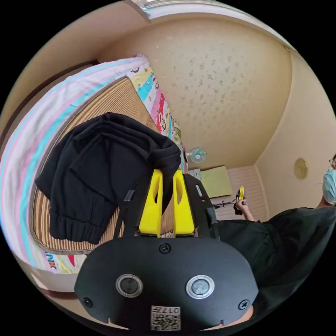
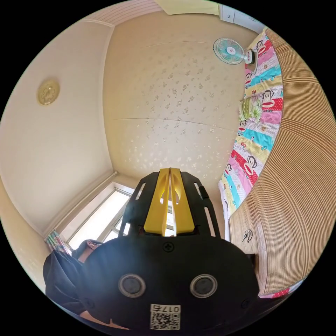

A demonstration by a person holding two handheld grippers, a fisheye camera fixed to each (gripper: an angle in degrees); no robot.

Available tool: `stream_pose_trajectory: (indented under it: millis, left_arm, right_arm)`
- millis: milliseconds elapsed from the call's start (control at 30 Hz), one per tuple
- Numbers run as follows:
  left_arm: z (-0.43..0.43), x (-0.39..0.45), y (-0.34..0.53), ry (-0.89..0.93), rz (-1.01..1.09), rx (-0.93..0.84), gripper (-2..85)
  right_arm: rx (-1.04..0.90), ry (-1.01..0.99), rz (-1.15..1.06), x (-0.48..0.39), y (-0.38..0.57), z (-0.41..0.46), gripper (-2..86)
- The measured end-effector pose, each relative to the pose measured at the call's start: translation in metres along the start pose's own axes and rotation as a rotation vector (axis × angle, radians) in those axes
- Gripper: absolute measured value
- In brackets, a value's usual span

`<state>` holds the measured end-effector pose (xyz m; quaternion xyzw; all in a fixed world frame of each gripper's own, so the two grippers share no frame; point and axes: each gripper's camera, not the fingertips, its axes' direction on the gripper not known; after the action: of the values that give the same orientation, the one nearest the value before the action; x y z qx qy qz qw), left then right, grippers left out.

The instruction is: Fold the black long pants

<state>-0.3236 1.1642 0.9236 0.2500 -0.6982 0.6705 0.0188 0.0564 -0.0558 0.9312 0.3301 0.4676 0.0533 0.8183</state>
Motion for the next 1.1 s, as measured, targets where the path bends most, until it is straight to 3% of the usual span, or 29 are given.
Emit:
stream_pose_trajectory:
  millis: [267, 400, 467, 600, 767, 867, 933, 1000, 1100]
  left_arm:
    - [0.178, 0.124, -0.048, 0.092, 0.263, -0.302, 5.1]
    - [0.276, 0.148, -0.026, -0.005, 0.227, -0.539, 7.2]
    - [0.316, 0.148, -0.003, 0.068, 0.182, -0.621, 7.3]
    - [0.312, 0.123, 0.009, -0.059, 0.067, -0.572, 7.0]
    - [0.213, 0.051, -0.025, -0.355, -0.162, -0.227, 8.8]
    - [0.165, 0.027, -0.049, -0.617, -0.197, -0.088, 9.9]
    - [0.152, 0.011, -0.065, -0.705, -0.198, -0.085, 11.2]
    - [0.151, -0.011, -0.079, -0.718, -0.218, -0.136, 13.5]
    - [0.168, -0.048, -0.091, -0.725, -0.243, -0.235, 15.2]
  right_arm:
    - [-0.012, -0.06, 0.002, 0.04, -0.028, -0.01, 0.2]
    - [-0.006, -0.027, -0.001, 0.059, -0.043, -0.025, 0.2]
    - [0.012, -0.015, -0.008, 0.066, -0.048, -0.033, 0.2]
    - [0.057, 0.043, -0.015, 0.081, -0.048, -0.054, 0.3]
    - [0.028, 0.179, 0.04, 0.105, -0.024, -0.051, 0.5]
    - [-0.143, 0.339, 0.074, 0.126, -0.002, -0.011, 1.2]
    - [-0.406, 0.538, 0.058, 0.152, 0.024, 0.051, 2.5]
    - [-0.614, 0.645, 0.022, 0.176, 0.052, 0.109, 4.9]
    - [-0.851, 0.586, -0.013, 0.212, 0.104, 0.206, 7.8]
